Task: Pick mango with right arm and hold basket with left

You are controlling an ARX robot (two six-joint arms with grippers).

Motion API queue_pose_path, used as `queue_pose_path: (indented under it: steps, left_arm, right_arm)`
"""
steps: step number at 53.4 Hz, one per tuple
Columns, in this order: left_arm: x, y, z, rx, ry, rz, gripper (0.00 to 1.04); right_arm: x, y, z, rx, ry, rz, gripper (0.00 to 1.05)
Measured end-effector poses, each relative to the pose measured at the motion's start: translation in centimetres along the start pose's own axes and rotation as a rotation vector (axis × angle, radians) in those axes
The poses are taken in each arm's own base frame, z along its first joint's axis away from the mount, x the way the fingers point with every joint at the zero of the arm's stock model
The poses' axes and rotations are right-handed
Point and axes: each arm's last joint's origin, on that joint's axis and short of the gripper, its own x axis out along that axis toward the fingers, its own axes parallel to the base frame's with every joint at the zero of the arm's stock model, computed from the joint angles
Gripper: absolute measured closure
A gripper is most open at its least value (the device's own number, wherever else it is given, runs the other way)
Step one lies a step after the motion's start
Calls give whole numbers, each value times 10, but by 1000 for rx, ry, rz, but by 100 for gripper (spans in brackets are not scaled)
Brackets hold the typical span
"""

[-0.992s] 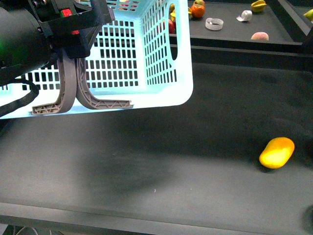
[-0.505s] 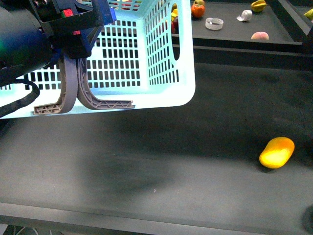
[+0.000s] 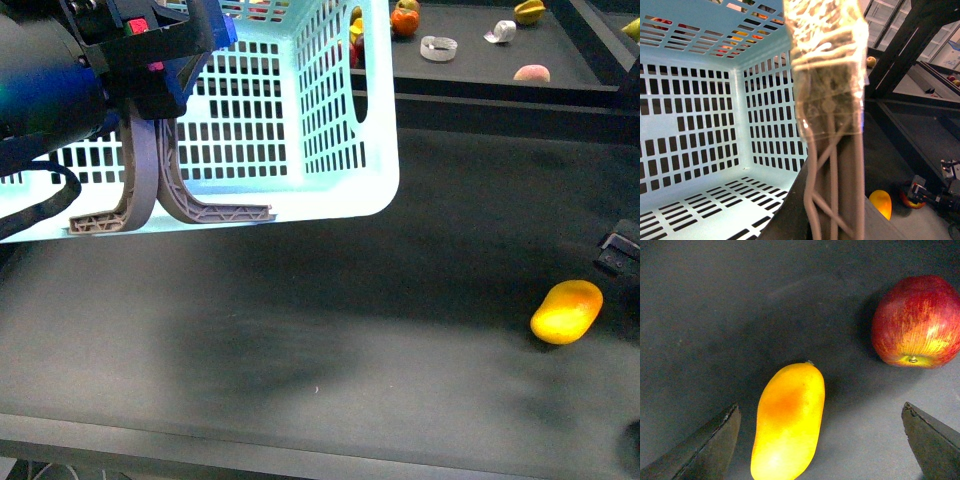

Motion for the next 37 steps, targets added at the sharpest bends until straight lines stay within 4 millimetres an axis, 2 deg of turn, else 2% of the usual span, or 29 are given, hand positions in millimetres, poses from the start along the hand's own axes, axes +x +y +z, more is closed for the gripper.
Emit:
queue_pose_path:
  steps: [16, 37]
  left_arm:
    - [0, 0, 0, 0, 0, 1, 99]
    - [0, 0, 0, 0, 0, 1, 99]
  right_arm:
    - [26, 11, -16, 12, 25, -27, 8]
    - [52, 40, -23, -18, 12, -10, 8]
